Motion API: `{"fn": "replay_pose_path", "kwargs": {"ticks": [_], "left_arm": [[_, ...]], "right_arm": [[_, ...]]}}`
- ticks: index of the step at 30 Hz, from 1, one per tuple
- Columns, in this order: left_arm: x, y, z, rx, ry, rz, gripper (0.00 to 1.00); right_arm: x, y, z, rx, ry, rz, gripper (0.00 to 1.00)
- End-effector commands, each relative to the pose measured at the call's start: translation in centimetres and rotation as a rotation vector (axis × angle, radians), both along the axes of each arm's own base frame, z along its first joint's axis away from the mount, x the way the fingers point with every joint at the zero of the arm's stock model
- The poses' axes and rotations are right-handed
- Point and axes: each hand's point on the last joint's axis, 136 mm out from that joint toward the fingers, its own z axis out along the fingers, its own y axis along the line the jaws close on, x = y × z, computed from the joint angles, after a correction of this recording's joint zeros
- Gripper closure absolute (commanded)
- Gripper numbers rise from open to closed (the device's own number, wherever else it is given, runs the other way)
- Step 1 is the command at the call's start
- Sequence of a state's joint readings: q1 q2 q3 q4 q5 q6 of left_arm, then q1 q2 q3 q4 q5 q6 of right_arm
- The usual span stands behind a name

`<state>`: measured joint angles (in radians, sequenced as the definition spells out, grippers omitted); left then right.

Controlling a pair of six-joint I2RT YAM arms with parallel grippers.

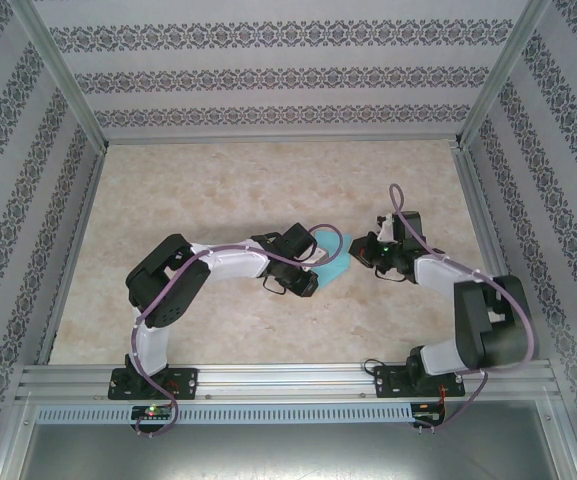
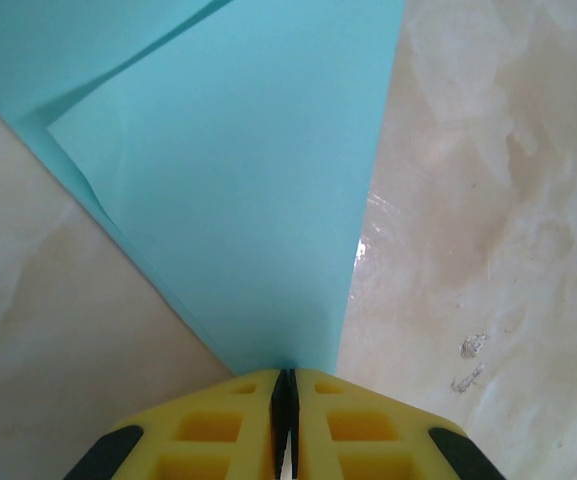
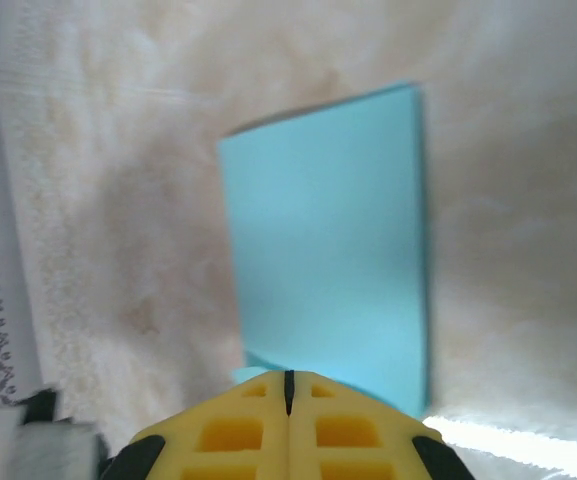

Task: Fold a paper plane with a square sheet of paper (pick it up from the middle)
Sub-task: Third fold the triangle at the center of the table.

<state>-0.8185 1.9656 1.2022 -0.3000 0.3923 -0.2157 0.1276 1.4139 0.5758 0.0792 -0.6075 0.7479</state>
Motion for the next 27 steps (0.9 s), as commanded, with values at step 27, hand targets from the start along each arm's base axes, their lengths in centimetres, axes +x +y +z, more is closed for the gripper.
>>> {"fn": "replay_pose_path", "kwargs": {"ticks": [27], "left_arm": [[-2.0, 1.4, -0.2, 0.061, 0.114, 0.025, 0.84]], "right_arm": [[-4.2, 3.1, -7.8, -0.076, 0.207, 0.082, 1.0]]}}
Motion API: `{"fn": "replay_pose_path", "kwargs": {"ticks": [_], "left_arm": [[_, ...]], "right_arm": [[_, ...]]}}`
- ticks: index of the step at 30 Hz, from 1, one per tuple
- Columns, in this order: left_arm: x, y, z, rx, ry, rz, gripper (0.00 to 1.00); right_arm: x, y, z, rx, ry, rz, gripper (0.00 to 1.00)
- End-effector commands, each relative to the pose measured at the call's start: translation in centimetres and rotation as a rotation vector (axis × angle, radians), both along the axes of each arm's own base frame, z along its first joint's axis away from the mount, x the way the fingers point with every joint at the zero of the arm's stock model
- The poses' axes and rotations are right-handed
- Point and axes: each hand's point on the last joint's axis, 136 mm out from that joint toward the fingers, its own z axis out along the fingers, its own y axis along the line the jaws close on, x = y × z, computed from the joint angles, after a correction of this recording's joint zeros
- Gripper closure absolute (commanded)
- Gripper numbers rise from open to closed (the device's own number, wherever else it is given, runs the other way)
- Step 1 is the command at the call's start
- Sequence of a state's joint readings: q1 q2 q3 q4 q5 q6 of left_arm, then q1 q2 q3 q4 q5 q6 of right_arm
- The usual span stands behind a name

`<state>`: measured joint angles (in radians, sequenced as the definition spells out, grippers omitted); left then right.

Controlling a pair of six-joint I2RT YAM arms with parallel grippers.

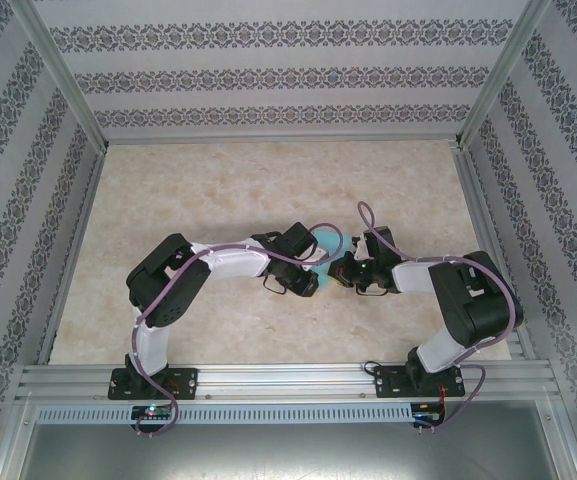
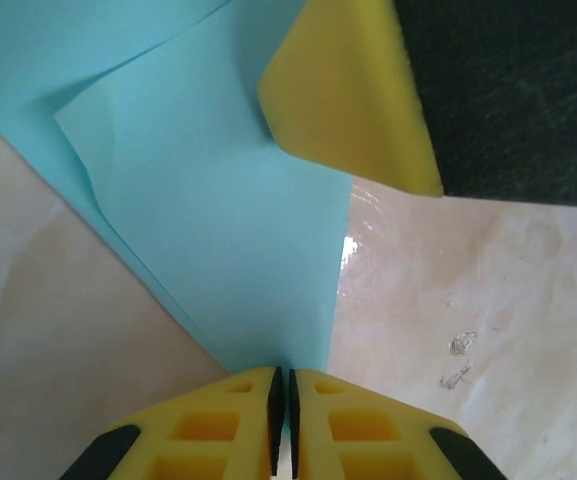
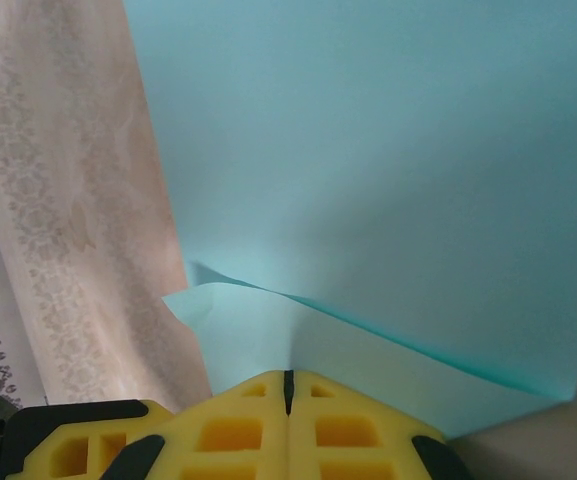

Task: Fold a paper plane with a square sheet of paper (pick it up from the middle)
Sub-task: Third fold the triangle at the center of the table.

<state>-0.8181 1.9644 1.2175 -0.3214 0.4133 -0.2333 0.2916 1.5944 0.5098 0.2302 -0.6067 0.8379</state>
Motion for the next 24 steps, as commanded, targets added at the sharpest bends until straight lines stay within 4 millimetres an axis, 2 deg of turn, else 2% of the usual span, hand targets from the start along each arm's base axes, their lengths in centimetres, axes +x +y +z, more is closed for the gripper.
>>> {"fn": "replay_pose_path", "kwargs": {"ticks": [1, 8, 15, 18, 24], "left_arm": [[-1.6, 1.5, 0.0, 0.062, 0.081, 0.02, 0.83], [1.0, 0.7, 3.6, -0.011, 0.035, 0.058, 0.83], [3.7, -0.8, 5.3, -0.069, -0.001, 0.102, 0.8], [4.7, -1.8, 5.3, -0.128, 0.024, 0.123, 0.8], [5.2, -2.3, 3.2, -0.13, 0.077, 0.133, 0.82]], "right_arm": [[-0.7, -1.5, -2.3, -0.094, 0.051, -0.013, 1.0], [-0.8, -1.3, -2.4, -0.092, 0.053, 0.004, 1.0], [-0.9, -1.3, -2.6, -0.086, 0.055, 0.01, 1.0], [-1.0, -1.1, -2.5, -0.082, 0.053, 0.015, 1.0], [-1.0, -1.1, -2.4, -0.077, 0.05, 0.017, 1.0]]}}
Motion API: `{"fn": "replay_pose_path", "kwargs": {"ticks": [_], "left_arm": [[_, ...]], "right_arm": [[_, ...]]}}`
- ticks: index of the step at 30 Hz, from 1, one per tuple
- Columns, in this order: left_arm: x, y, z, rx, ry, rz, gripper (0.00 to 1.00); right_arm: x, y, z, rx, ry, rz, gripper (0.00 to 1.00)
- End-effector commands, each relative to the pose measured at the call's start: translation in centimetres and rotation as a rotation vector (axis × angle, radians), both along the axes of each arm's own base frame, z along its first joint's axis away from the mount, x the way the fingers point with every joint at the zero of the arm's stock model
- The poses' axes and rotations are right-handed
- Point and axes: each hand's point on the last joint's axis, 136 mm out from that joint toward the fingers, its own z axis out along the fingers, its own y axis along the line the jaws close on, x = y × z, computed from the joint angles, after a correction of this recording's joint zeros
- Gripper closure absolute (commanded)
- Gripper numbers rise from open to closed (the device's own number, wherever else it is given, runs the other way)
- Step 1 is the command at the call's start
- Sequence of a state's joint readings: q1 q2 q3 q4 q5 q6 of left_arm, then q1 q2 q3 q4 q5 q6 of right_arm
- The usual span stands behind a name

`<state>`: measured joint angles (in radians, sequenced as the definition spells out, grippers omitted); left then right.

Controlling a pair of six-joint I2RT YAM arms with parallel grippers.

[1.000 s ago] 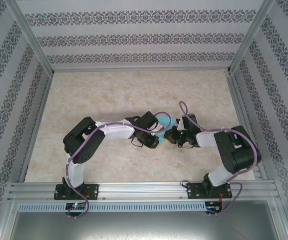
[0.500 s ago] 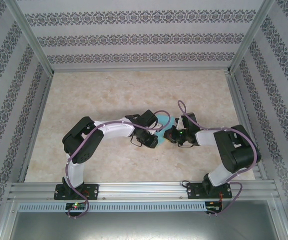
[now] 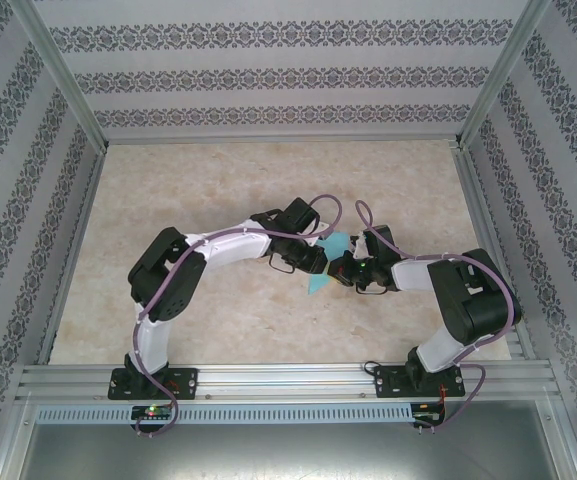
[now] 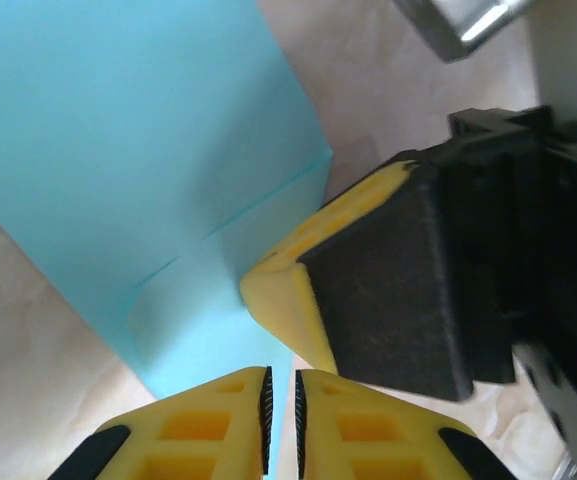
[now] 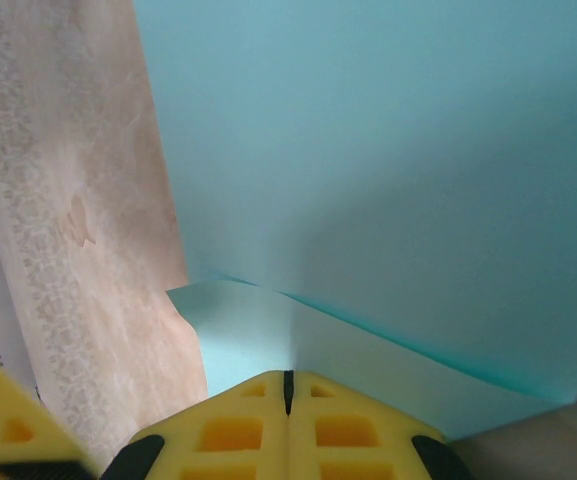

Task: Fold a paper plane with a square sheet of paper (pick it up from the middle)
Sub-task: Third fold the triangle at the center of the table.

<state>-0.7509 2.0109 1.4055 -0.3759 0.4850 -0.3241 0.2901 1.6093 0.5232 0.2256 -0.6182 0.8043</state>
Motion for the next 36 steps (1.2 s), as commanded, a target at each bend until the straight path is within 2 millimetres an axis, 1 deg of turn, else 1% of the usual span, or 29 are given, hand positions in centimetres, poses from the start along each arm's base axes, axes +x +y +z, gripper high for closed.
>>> {"fn": "replay_pose_path", "kwargs": {"ticks": [1, 11, 20, 25, 28, 31, 34, 36], "left_arm": [[0.7, -0.3, -1.2, -0.02, 0.049, 0.026, 0.82], [2.1, 0.6, -3.7, 0.003, 0.07, 0.06, 0.82], [4.0, 1.3, -4.3, -0.002, 0.058, 0.107, 0.82], [4.7, 1.6, -4.5, -0.002, 0.056, 0.129, 0.82], [5.1, 2.1, -4.8, 0.012, 0.056, 0.144, 0.81], [5.1, 2.6, -4.9, 0.029, 0.051, 0.15, 0.81], [5.0, 2.9, -4.7, 0.038, 0.044, 0.155, 0.79], [5.3, 2.9, -4.5, 0.041, 0.03, 0.161, 0.78]], "right_arm": [[-1.1, -1.2, -2.3, -0.075, 0.062, -0.011, 1.0], [-1.2, -1.2, -2.3, -0.086, 0.064, -0.001, 1.0], [-1.6, -1.4, -2.9, -0.114, 0.079, 0.014, 1.0], [-1.8, -1.6, -3.1, -0.129, 0.084, 0.019, 1.0], [-1.9, -1.8, -3.1, -0.134, 0.088, 0.015, 1.0], [-1.7, -1.9, -3.0, -0.134, 0.082, 0.005, 1.0], [-1.3, -1.7, -2.4, -0.125, 0.066, 0.001, 1.0], [-1.2, -1.5, -2.1, -0.126, 0.063, 0.007, 1.0]]}}
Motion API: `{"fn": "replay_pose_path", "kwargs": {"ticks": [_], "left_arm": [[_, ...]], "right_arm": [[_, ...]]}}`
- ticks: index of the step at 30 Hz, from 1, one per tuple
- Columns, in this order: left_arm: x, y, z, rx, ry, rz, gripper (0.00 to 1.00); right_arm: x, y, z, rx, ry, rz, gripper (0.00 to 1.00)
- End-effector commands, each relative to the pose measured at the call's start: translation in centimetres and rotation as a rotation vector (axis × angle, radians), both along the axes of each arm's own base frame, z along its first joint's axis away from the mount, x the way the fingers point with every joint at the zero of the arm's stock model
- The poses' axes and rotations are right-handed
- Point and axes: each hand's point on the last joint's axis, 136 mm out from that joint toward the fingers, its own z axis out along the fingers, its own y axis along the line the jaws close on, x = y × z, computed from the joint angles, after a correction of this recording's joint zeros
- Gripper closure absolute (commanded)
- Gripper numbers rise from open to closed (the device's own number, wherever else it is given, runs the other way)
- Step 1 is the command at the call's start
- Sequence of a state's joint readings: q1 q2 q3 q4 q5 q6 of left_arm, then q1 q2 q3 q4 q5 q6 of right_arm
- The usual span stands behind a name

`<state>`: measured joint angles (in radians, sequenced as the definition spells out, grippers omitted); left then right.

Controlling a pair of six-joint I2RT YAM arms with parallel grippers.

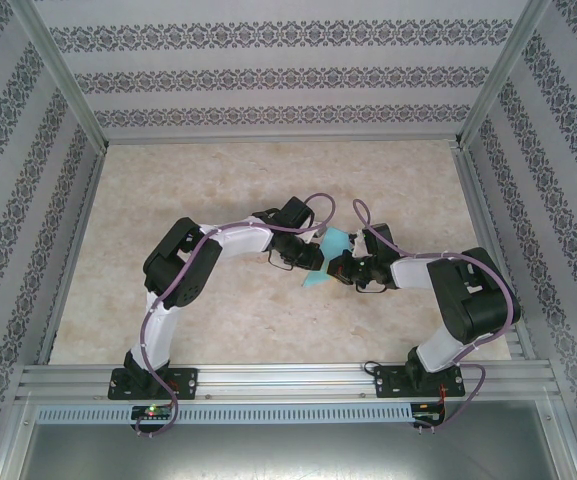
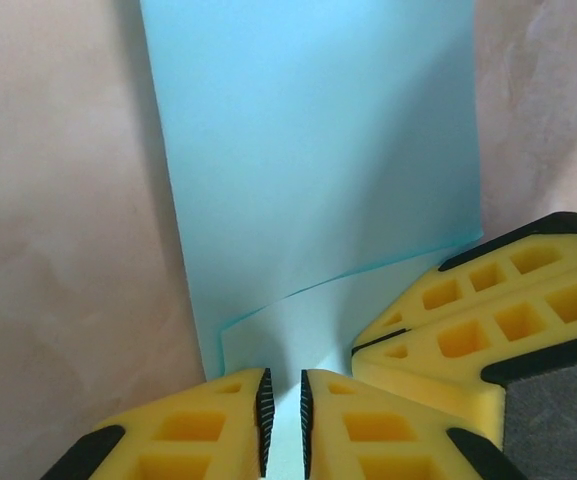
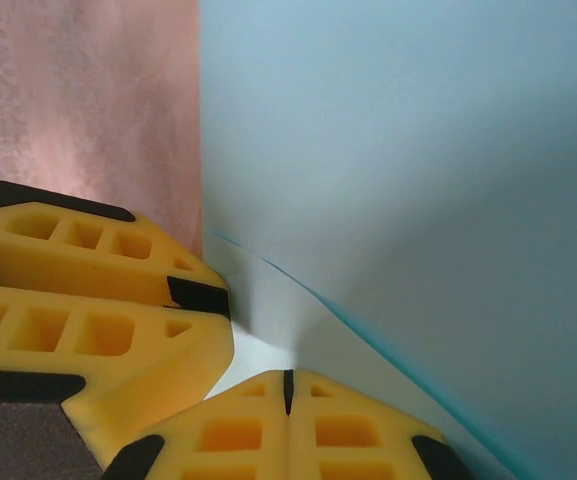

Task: Fold a paper plane with a square sheet of paper (pick it up from the middle)
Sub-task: Third fold the triangle at the center of the table.

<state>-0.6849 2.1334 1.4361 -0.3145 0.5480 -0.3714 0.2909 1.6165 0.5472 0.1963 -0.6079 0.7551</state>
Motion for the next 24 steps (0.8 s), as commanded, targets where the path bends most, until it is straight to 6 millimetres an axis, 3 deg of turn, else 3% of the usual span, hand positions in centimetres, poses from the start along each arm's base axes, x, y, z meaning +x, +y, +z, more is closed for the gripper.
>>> {"fn": "replay_pose_path", "kwargs": {"ticks": [1, 12, 17, 21, 24], "left_arm": [[2.9, 2.1, -0.8, 0.069, -0.059, 0.087, 0.78], [6.1, 0.7, 0.8, 0.007, -0.09, 0.144, 0.75], [5.8, 0.6, 0.8, 0.006, -0.08, 0.128, 0.74], [5.3, 0.8, 3.4, -0.029, -0.11, 0.128, 0.73], [3.7, 0.3, 4.9, -0.092, -0.092, 0.11, 0.72]], "right_arm": [[-1.5, -1.5, -2.2, -0.101, 0.087, -0.023, 1.0], [-2.2, -1.8, -2.7, -0.118, 0.107, -0.012, 1.0], [-2.1, -1.9, -2.6, -0.118, 0.101, -0.016, 1.0], [-1.7, -1.5, -2.0, -0.1, 0.089, -0.008, 1.0], [-1.6, -1.5, -1.6, -0.098, 0.08, -0.003, 1.0]]}}
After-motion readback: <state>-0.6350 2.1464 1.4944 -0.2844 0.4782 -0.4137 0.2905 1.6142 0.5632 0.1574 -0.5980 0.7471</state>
